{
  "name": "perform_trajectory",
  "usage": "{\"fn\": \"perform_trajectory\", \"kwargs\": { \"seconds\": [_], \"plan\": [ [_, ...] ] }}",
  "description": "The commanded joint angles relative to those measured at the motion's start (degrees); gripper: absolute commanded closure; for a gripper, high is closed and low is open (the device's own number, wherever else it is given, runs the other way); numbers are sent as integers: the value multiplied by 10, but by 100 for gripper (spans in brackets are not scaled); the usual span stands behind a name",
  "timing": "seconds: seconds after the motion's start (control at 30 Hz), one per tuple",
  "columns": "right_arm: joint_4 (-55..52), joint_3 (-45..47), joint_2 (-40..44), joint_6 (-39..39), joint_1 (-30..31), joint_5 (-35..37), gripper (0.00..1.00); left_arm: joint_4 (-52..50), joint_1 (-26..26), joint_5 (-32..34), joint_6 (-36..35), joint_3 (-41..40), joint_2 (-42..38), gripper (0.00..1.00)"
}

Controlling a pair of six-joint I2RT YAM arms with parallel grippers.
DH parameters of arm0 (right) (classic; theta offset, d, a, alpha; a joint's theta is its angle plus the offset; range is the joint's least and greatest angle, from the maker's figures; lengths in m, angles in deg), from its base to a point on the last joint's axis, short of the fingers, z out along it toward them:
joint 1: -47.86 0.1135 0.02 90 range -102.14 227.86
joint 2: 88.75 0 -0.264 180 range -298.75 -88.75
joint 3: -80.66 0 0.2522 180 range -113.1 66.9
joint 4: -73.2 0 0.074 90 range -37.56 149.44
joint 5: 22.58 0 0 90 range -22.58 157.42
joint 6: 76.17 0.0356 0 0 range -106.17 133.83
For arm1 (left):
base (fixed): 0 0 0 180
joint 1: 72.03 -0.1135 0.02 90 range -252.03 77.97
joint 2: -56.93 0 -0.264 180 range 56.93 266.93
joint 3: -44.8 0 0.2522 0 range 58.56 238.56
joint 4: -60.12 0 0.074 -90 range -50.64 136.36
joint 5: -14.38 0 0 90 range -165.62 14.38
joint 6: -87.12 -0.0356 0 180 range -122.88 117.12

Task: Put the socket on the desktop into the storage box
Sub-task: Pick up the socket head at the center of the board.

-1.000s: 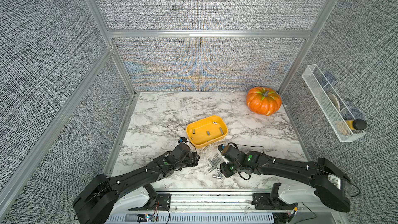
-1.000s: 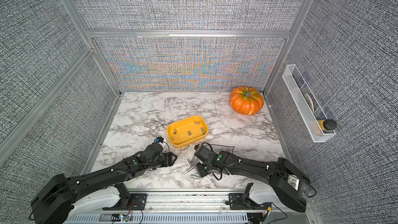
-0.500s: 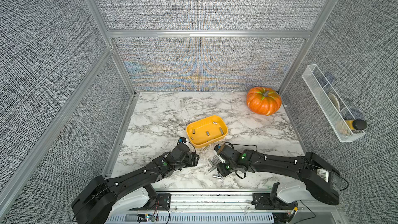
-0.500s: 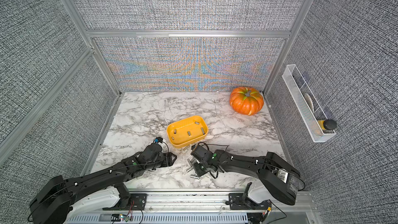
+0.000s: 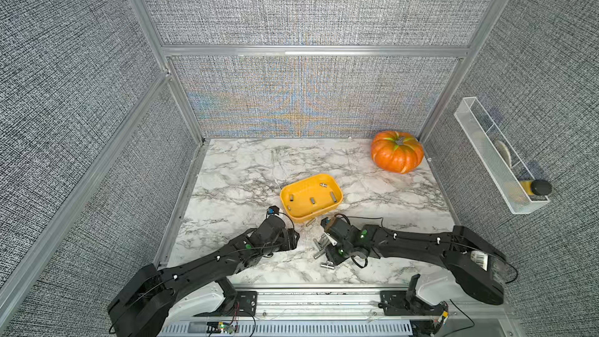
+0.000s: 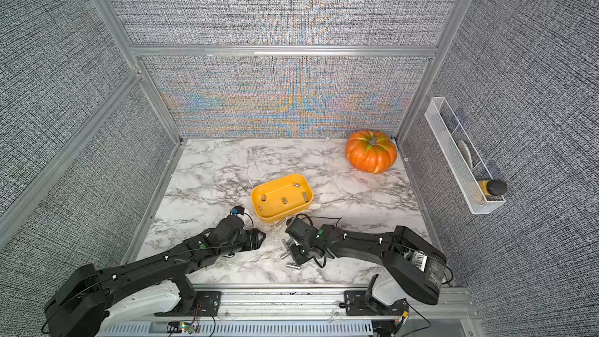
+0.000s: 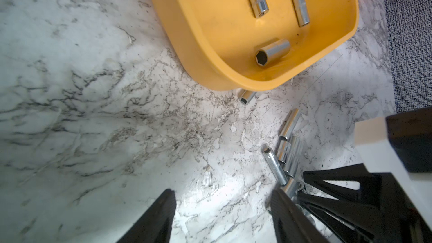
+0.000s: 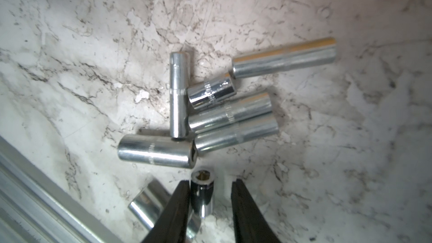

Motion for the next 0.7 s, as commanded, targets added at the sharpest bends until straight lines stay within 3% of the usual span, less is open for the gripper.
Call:
{"fn": "perform_trajectory", "kwargs": {
  "seconds": [0.0, 0.53, 0.67],
  "plan": [
    [4, -2, -1, 5, 0, 7, 65, -11, 0, 8, 3, 2, -4, 30],
    [-24, 1, -15, 35, 0, 39, 77, -26, 0, 18, 2, 5, -12, 30],
    [-70, -10, -8, 46, -2, 71, 86, -44, 0, 33, 3, 8, -19, 31]
  ]
}}
